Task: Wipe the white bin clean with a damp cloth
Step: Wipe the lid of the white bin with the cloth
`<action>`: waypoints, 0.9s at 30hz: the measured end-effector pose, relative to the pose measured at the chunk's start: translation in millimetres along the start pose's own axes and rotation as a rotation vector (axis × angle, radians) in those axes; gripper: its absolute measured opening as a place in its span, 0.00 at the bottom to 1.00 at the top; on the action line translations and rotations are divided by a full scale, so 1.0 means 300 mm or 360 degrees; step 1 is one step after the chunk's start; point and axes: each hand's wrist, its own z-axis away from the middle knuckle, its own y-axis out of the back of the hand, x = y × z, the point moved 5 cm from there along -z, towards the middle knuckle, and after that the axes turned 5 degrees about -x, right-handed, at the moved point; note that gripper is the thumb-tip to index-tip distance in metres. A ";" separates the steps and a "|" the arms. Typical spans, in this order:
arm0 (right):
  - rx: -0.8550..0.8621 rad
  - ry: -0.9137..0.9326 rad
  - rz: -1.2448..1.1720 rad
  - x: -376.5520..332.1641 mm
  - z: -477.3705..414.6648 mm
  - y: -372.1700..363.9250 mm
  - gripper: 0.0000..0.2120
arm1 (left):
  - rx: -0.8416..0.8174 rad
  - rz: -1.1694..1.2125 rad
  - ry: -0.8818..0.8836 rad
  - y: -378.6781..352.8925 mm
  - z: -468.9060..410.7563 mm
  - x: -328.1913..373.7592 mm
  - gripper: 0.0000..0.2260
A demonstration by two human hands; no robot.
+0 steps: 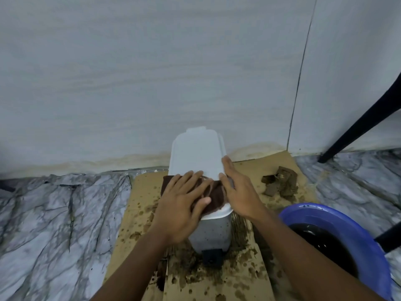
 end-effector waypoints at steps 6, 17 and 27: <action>0.0005 -0.0061 -0.0127 -0.005 -0.019 0.013 0.28 | -0.0064 0.0292 0.0540 0.023 -0.063 -0.105 0.24; 0.0295 -0.0226 0.0201 -0.069 0.056 -0.058 0.28 | -0.0399 0.0367 0.0261 0.022 -0.311 -0.237 0.22; 0.0358 0.0475 0.0838 -0.103 0.106 -0.169 0.46 | -0.0287 0.0454 0.0514 0.020 -0.639 -0.409 0.13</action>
